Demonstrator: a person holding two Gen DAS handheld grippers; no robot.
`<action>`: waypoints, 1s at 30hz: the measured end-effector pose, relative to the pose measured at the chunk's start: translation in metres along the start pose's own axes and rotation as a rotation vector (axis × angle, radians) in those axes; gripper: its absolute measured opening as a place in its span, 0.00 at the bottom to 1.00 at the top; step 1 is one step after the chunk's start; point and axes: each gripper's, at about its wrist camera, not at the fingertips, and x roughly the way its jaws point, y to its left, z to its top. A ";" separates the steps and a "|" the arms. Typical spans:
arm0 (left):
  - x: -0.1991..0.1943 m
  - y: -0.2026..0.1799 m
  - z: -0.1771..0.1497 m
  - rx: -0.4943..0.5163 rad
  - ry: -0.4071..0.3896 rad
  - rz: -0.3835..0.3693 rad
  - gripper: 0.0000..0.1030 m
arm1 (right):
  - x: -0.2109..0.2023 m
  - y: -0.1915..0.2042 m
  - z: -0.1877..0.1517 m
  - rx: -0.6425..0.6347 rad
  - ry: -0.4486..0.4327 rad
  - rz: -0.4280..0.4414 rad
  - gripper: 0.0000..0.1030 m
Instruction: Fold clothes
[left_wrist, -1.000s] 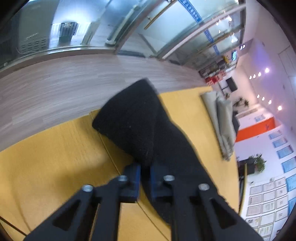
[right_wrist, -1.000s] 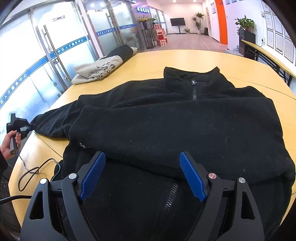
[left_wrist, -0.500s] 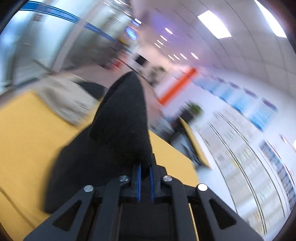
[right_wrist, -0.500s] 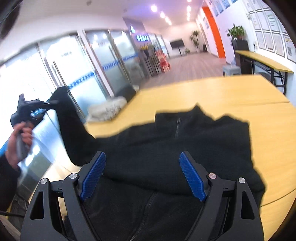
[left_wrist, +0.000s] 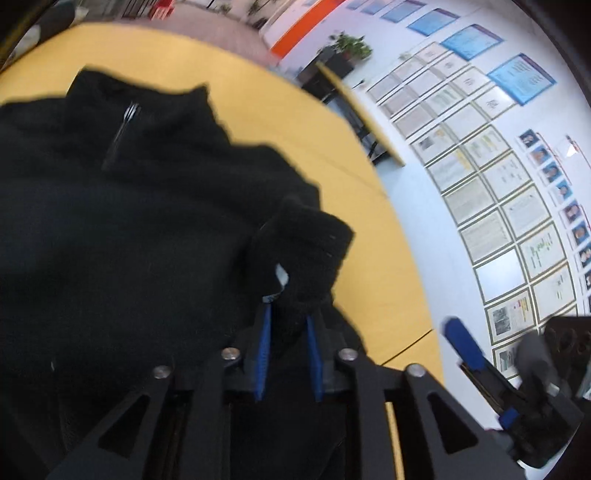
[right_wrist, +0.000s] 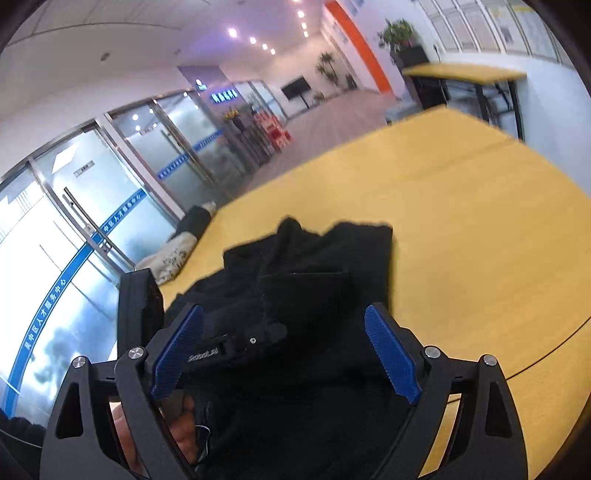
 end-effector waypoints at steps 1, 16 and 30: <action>-0.004 -0.003 -0.005 -0.015 0.004 0.005 0.31 | 0.011 -0.005 -0.002 0.008 0.022 -0.002 0.88; -0.151 0.155 -0.017 -0.138 -0.161 0.370 0.86 | 0.124 -0.005 -0.015 -0.026 0.209 -0.179 0.05; -0.136 0.237 -0.001 -0.180 -0.146 0.240 0.57 | 0.114 -0.048 -0.027 0.027 0.202 -0.268 0.06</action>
